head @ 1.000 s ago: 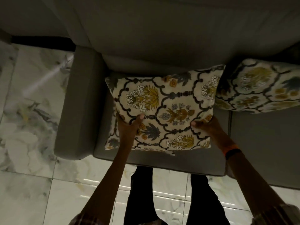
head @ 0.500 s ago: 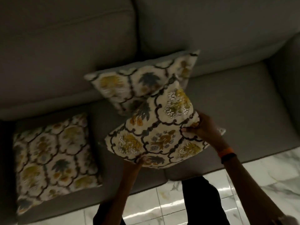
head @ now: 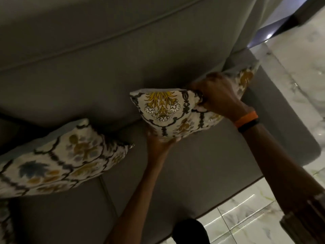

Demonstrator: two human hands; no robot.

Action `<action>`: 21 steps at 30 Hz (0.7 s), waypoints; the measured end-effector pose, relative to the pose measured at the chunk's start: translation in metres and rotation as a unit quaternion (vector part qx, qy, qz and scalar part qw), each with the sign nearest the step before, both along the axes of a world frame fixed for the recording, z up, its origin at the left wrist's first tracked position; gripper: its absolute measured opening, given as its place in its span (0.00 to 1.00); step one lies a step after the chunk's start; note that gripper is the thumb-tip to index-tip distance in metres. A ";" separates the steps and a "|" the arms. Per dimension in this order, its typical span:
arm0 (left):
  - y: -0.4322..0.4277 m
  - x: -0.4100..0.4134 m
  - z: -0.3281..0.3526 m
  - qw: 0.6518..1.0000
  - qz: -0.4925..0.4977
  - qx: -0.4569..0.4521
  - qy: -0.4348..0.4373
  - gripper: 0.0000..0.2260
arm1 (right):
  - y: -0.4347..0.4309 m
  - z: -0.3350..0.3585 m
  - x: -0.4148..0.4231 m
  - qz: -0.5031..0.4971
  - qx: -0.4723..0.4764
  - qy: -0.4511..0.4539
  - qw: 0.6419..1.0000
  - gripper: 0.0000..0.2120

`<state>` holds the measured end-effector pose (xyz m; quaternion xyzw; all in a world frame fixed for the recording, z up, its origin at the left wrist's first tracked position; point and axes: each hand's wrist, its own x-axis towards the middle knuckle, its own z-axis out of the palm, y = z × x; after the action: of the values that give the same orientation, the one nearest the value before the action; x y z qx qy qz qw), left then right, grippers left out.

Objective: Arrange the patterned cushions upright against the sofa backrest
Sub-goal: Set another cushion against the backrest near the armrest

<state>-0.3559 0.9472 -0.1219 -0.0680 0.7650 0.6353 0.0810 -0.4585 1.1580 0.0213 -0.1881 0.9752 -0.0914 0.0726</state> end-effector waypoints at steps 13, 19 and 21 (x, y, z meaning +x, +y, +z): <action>0.108 -0.083 -0.029 0.999 -0.011 -0.005 -0.045 0.41 | 0.181 -0.082 -0.026 -0.293 -0.315 0.065 0.900 0.69; 0.100 -0.087 -0.038 0.997 -0.055 -0.026 -0.036 0.29 | 0.206 -0.110 -0.039 -0.312 -0.411 -0.244 0.821 0.64; 0.104 -0.083 -0.037 0.998 -0.053 -0.009 -0.036 0.29 | 0.212 -0.103 -0.039 -0.333 -0.430 -0.202 0.815 0.52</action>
<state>-0.4389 1.0508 -0.1592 -0.0509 0.7699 0.6201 0.1418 -0.4975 1.3698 -0.0820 0.1586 0.8031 -0.5557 0.1452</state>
